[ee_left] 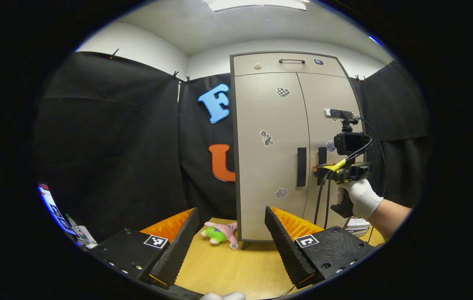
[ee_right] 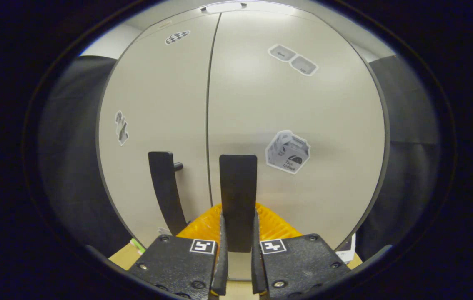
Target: Open the right door of the double-door shoe cabinet with the right hand, and open the left door with the left hand.
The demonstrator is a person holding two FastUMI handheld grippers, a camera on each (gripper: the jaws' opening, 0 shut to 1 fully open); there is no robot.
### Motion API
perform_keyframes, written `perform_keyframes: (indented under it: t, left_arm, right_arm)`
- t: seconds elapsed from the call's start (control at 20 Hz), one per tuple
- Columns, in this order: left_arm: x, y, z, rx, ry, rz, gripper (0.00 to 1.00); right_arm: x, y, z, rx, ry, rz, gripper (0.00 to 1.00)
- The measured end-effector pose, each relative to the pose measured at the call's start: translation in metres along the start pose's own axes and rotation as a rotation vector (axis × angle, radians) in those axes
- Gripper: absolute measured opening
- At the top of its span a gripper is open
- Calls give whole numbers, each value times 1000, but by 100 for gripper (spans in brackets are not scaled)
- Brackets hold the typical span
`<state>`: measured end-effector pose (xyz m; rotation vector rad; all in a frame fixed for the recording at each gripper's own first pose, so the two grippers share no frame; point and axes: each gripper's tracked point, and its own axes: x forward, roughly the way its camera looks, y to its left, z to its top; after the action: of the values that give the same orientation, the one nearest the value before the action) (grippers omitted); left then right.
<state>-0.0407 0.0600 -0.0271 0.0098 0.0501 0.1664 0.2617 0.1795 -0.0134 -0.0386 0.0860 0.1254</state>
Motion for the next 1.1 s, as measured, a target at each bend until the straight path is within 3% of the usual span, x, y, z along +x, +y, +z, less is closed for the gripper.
perform_keyframes:
  t: [0.2,0.35,1.1]
  left_arm:
    - [-4,-8,-1,-9,-1,-23,95]
    - [-10,-11,-3,-8,-2,-34,95]
    - [-36,-47,-8,-23,-13,-142,95]
  right_arm:
    - [-14,0,-4,-58,-15,18,20]
    - [-34,-2,-6,-26,-6,60,19]
    - [-120,-37,-19,5,23,113,17]
